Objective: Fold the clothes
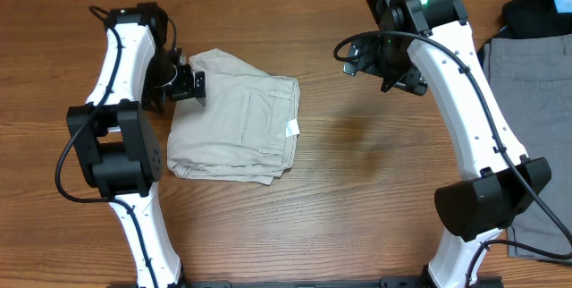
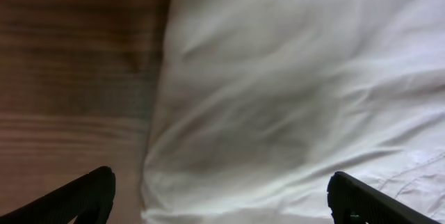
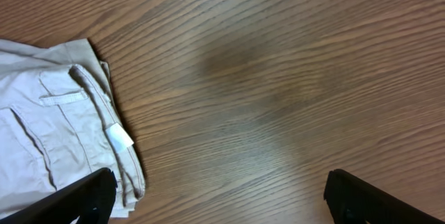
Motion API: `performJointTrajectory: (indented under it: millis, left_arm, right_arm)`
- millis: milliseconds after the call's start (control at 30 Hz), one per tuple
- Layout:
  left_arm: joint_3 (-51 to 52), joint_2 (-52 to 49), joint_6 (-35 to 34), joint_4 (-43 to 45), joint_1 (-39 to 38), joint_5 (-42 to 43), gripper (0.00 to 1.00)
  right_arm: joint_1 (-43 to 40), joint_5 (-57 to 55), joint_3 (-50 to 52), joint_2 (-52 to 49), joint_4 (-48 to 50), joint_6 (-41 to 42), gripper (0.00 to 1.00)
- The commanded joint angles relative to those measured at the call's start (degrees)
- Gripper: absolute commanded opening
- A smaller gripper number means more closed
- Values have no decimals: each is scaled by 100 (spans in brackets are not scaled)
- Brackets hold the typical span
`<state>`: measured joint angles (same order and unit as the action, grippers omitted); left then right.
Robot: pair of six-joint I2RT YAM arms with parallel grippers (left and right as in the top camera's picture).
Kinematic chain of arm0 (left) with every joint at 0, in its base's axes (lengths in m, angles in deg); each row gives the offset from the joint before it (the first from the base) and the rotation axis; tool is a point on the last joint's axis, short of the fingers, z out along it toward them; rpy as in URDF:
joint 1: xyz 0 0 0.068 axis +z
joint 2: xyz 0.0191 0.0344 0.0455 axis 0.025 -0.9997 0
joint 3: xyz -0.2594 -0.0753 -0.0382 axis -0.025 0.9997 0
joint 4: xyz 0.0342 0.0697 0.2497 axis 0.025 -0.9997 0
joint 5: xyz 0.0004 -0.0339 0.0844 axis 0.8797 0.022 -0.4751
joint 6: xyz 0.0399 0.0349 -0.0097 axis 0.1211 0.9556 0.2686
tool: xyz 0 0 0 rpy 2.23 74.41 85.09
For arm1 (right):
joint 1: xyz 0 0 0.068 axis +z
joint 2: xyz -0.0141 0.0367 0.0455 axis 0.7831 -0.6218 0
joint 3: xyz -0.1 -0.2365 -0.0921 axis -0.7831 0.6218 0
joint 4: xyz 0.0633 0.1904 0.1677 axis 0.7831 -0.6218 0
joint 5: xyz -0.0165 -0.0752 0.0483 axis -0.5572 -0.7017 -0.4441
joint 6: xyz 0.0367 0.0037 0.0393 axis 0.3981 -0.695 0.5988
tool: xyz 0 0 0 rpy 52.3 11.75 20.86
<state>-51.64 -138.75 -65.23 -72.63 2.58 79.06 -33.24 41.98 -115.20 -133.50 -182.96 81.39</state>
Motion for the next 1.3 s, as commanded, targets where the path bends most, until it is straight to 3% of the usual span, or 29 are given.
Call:
performJointTrajectory:
  millis: [0,333,600,633,667,833,900,1033,1167,1267]
  left_arm:
    - [125,2,297,214,35,219,100]
    - [643,2,597,957,238,247,100]
    - [791,0,1058,1163,463,1429,100]
    - [861,-24,1060,1187,448,1534,91]
    - [905,-39,1062,1189,415,1526,89]
    - [1342,-63,1058,1526,273,1532,83]
    - [1552,-66,1054,1714,247,1534,73]
    - [1799,-66,874,1967,243,1532,32]
    - [1797,-66,398,2170,245,1532,4]
    - [1797,-66,-59,2524,262,1530,4]
  right_arm:
    - [-17,-142,-105,116,96,-26,100]
    - [-17,-142,-105,116,111,-28,100]
    - [-17,-140,-105,116,142,-24,100]
    - [-17,-140,-105,114,164,-22,100]
    - [-15,-140,-105,114,177,-24,100]
    - [-17,-140,-105,114,129,-24,100]
    - [-17,-140,-105,114,122,-24,100]
    - [-15,-138,-105,114,118,-22,100]
    - [-15,-138,-105,114,120,-22,100]
    - [-15,-138,-105,114,118,-22,100]
